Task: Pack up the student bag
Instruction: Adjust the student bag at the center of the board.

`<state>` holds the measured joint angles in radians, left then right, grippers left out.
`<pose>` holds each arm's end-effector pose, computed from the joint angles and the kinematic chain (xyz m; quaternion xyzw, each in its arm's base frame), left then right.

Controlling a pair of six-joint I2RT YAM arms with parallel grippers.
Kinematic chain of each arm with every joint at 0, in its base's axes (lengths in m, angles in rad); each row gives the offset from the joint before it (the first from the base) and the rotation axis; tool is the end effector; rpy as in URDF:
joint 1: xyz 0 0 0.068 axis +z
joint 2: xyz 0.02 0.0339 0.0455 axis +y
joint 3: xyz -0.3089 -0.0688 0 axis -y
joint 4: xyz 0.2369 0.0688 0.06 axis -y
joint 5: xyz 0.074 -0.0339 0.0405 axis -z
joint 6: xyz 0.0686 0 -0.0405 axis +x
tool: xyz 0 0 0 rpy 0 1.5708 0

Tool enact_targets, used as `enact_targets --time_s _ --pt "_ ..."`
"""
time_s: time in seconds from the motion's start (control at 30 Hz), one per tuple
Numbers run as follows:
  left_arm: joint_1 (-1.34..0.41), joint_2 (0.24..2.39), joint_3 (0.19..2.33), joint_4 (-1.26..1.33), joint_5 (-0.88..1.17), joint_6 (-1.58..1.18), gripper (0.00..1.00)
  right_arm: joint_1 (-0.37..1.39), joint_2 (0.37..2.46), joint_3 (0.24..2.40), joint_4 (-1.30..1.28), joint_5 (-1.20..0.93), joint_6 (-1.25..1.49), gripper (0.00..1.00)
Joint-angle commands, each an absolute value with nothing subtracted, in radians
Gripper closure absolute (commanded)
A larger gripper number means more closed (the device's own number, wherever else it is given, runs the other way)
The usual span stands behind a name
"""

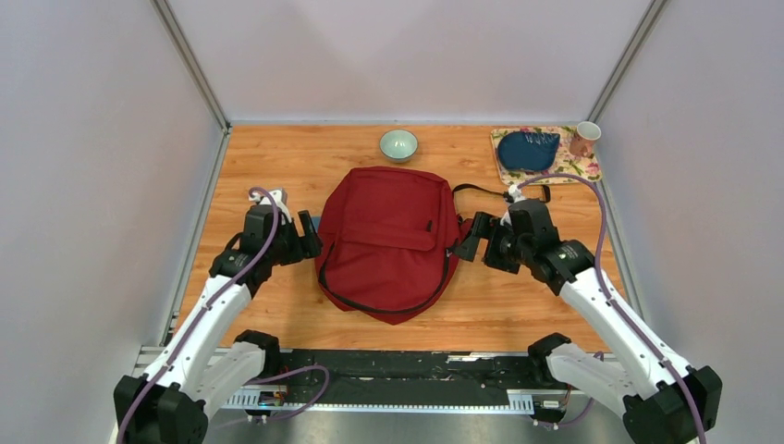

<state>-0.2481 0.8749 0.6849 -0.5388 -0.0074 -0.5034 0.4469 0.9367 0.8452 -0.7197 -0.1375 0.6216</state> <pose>0.1672 -0.0418 0.2698 -0.1177 0.9051 -0.1468 0.3814 0.1548 0.0846 0.2975 0.0555 0.9252 0.2432 0.2858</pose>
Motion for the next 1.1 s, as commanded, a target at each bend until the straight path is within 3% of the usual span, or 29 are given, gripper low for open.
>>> enact_targets --time_s 0.0,0.2,0.47,0.57,0.67,0.7,0.8,1.07 --pt "-0.245 0.893 0.673 -0.497 0.024 -0.564 0.12 0.451 0.962 0.787 -0.631 -0.311 0.701 0.11" --pt "-0.245 0.884 0.597 -0.382 0.116 -0.603 0.12 0.451 1.074 0.742 -0.516 -0.371 0.721 0.15" --pt "-0.245 1.005 0.689 -0.443 0.218 -0.494 0.14 0.460 1.281 0.684 -0.282 -0.361 0.813 0.17" --pt "-0.245 1.012 0.695 -0.445 0.241 -0.471 0.14 0.466 1.365 0.644 -0.195 -0.376 0.836 0.34" --pt "-0.247 1.020 0.698 -0.454 0.223 -0.454 0.14 0.469 1.397 0.618 -0.182 -0.365 0.845 0.63" --pt "-0.245 1.022 0.698 -0.454 0.221 -0.451 0.14 0.469 1.396 0.615 -0.198 -0.354 0.830 0.82" --pt "-0.247 1.035 0.698 -0.434 0.225 -0.448 0.14 0.469 1.321 0.598 -0.280 -0.267 0.805 1.00" --pt "-0.247 1.088 0.768 -0.414 0.256 -0.483 0.14 0.469 1.138 0.548 -0.360 -0.249 0.798 1.00"
